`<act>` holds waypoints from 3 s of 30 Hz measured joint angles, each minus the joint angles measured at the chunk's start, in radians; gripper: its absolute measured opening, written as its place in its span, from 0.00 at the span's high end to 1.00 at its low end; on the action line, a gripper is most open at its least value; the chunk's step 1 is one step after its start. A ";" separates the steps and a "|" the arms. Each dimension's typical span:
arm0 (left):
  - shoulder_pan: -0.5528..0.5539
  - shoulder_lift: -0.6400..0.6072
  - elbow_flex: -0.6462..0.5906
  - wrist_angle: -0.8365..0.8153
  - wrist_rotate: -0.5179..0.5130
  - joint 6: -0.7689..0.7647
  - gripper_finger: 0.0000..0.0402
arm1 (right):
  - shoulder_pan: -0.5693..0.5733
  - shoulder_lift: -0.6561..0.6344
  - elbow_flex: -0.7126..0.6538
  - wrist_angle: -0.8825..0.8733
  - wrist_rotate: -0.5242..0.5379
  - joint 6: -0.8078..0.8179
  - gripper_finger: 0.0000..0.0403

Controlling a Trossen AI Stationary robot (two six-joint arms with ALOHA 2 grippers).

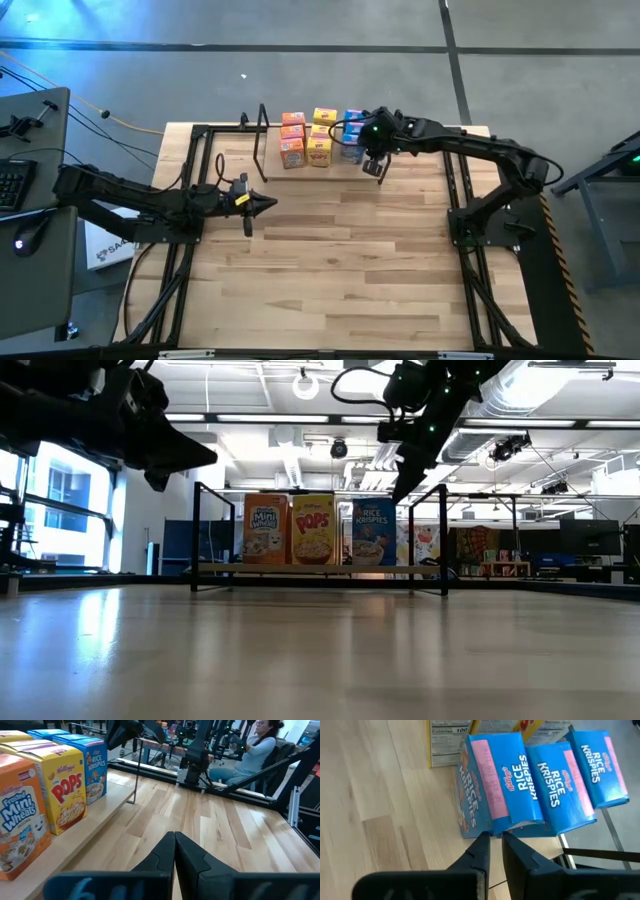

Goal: Stack cereal on shelf
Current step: Put the blue cereal box on the shelf aligned with the other blue cereal boxes, then return to Home Position

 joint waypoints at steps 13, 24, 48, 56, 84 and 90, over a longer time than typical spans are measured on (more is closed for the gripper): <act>0.085 -0.047 0.000 -0.002 0.146 0.051 1.00 | 0.062 -0.192 -0.267 0.334 -0.130 -0.037 1.00; 0.254 -0.140 0.000 -0.062 0.325 0.089 1.00 | 0.230 -0.550 -0.682 0.826 -0.184 0.061 1.00; 0.392 -0.377 0.000 -0.276 0.305 0.184 1.00 | 0.139 -1.397 -1.187 0.821 -0.166 0.122 1.00; 0.423 -0.385 -0.010 -0.273 0.320 0.175 1.00 | 0.083 -1.518 -1.188 0.659 -0.157 0.159 1.00; 0.418 -0.826 -0.150 -0.506 0.165 0.139 1.00 | 0.063 -1.520 -1.212 0.666 -0.126 0.220 1.00; 0.418 -0.801 -0.151 -0.503 0.146 0.121 1.00 | 0.060 -1.500 -1.212 0.666 -0.131 0.255 1.00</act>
